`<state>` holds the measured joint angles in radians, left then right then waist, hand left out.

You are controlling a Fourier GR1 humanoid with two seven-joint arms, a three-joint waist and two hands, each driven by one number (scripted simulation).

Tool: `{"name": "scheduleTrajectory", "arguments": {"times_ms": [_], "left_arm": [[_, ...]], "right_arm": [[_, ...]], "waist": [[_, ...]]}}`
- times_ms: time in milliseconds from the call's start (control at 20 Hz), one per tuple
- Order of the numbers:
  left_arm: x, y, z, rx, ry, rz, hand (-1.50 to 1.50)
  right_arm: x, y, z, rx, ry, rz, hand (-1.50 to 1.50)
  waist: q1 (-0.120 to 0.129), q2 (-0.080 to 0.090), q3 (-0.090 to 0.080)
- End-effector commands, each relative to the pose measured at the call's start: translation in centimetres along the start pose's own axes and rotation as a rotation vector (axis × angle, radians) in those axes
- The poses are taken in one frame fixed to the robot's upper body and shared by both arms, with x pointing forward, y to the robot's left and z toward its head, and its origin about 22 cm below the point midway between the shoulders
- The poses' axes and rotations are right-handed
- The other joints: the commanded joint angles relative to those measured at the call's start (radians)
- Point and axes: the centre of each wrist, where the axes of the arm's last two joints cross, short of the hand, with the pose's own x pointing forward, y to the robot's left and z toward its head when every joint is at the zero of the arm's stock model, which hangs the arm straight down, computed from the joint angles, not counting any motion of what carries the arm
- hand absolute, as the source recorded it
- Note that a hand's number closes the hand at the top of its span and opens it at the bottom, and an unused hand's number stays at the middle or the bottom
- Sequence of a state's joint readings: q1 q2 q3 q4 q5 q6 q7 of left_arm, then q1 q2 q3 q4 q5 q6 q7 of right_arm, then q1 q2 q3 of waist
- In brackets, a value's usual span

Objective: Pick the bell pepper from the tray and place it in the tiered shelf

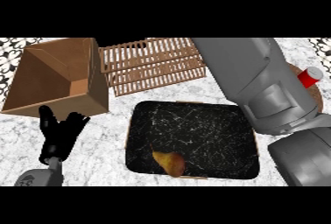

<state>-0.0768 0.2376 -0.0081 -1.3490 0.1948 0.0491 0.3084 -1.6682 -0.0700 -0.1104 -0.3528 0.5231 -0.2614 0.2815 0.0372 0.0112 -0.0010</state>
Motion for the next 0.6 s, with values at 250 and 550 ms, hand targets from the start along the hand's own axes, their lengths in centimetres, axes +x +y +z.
{"name": "scheduleTrajectory", "arguments": {"times_ms": [250,550], "left_arm": [[-1.0,-0.1,0.4,-0.008,-0.013,0.002,0.0],[0.6,0.1,0.1,-0.001,-0.013,-0.001,0.0]], "right_arm": [[-0.5,-3.1,-0.7,-0.08,0.052,-0.374,-1.5],[-0.1,-3.9,-0.8,-0.233,0.076,-0.475,-1.5]], "waist": [[-0.002,-0.001,0.0],[-0.007,-0.004,0.0]]}}
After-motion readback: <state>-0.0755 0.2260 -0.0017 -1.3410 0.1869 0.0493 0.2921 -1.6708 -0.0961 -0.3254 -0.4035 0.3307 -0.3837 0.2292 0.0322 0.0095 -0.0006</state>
